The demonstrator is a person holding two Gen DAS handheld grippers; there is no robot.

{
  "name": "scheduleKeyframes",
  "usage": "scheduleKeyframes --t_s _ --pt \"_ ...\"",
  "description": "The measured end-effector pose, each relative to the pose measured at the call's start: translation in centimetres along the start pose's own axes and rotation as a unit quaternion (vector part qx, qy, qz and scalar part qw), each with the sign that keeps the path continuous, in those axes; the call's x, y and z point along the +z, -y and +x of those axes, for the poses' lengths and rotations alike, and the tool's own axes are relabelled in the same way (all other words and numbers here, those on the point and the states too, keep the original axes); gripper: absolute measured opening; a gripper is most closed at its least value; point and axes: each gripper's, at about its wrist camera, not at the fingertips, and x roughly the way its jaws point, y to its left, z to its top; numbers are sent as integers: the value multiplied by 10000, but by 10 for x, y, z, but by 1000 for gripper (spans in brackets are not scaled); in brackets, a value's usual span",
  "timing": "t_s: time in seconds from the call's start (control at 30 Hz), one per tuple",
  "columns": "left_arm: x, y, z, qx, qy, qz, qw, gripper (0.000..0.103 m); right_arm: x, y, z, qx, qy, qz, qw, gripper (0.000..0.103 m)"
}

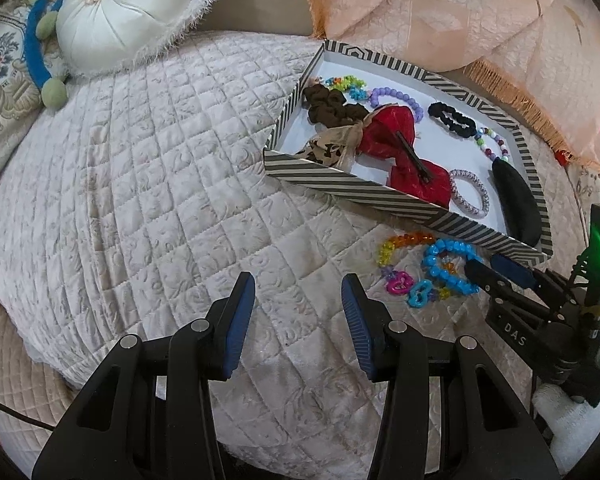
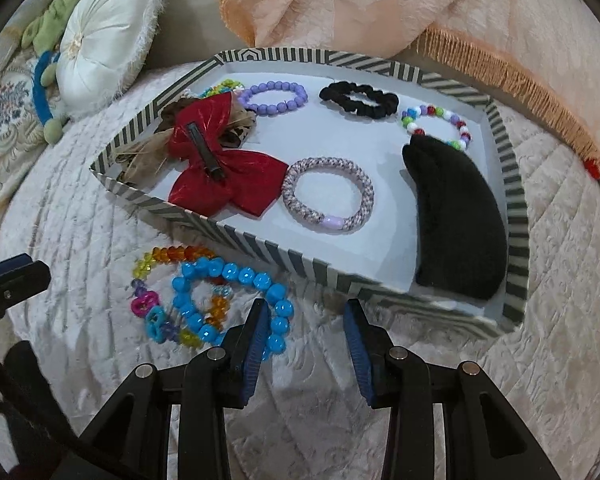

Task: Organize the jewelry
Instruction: 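Withdraw both tools from the tray toward the blue and orange bracelets, then grasp the blue bead bracelet with the right tool while the left tool grasps the orange-yellow bead bracelet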

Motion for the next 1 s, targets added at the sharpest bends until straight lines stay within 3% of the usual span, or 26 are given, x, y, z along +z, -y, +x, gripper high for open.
scheduleKeyframes --t_s 0.37,0.5,0.87,1.0 --pt "6 10 10 -177 -156 -29 9997 45 -16 13 -15 -234 -122 -382 9989 37" --pt "8 19 21 -329 -294 9 9990 52 -20 29 -21 -179 -315 -354 9987 37" --pt "23 41 48 -267 -348 -108 9990 52 -22 32 -17 118 -258 -252 9993 37" --pt "25 43 64 -247 -550 -144 9981 52 -19 30 -12 129 -228 -406 9988 37"
